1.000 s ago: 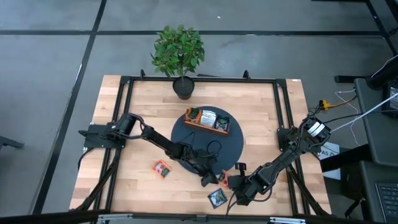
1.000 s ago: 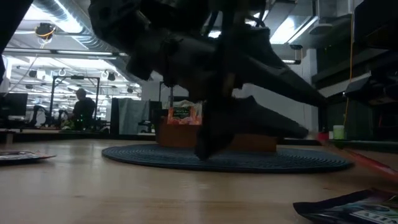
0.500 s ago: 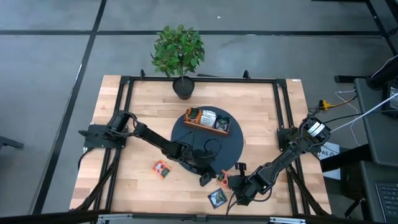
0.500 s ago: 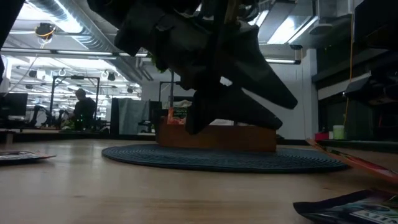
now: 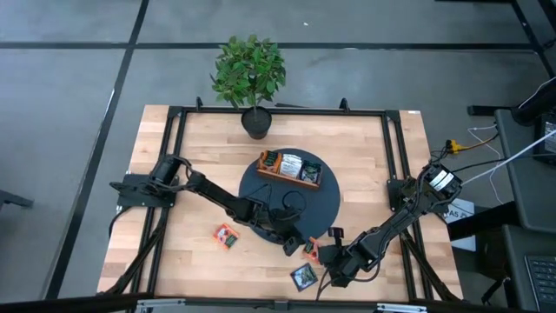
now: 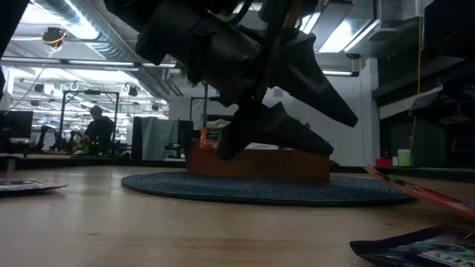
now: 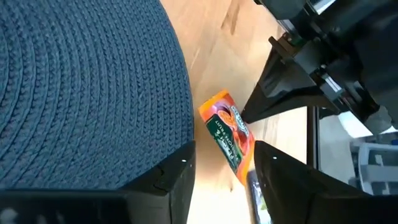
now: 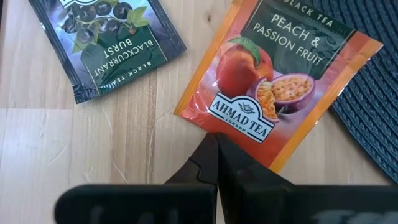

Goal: Pick & Place Tea
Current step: Put the orange tea bag into the left side of the wooden organizer

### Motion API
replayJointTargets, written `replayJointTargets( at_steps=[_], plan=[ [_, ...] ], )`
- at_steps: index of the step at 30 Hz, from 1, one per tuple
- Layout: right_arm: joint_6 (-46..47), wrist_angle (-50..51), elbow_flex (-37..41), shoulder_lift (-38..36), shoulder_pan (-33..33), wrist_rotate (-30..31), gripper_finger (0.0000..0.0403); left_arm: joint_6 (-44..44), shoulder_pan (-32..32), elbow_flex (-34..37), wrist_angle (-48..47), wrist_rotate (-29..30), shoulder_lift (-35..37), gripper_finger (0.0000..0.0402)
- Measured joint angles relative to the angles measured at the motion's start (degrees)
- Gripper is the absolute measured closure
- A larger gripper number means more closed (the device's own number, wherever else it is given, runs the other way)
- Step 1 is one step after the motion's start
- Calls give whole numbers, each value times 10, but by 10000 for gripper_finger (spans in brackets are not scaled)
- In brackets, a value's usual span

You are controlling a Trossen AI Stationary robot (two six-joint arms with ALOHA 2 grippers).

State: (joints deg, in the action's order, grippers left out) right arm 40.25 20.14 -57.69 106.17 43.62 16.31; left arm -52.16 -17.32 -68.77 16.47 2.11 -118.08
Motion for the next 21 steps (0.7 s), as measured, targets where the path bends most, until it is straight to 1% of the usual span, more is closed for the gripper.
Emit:
replayJointTargets(
  at_steps=[8, 21],
  plan=[
    [-2, 0, 0, -1, -13, -6, 402, 5, -7, 0, -2, 1, -5, 233],
    [-2, -2, 0, -1, -14, -1, 402, 3, -9, 0, -5, 32, -10, 233]
  ],
)
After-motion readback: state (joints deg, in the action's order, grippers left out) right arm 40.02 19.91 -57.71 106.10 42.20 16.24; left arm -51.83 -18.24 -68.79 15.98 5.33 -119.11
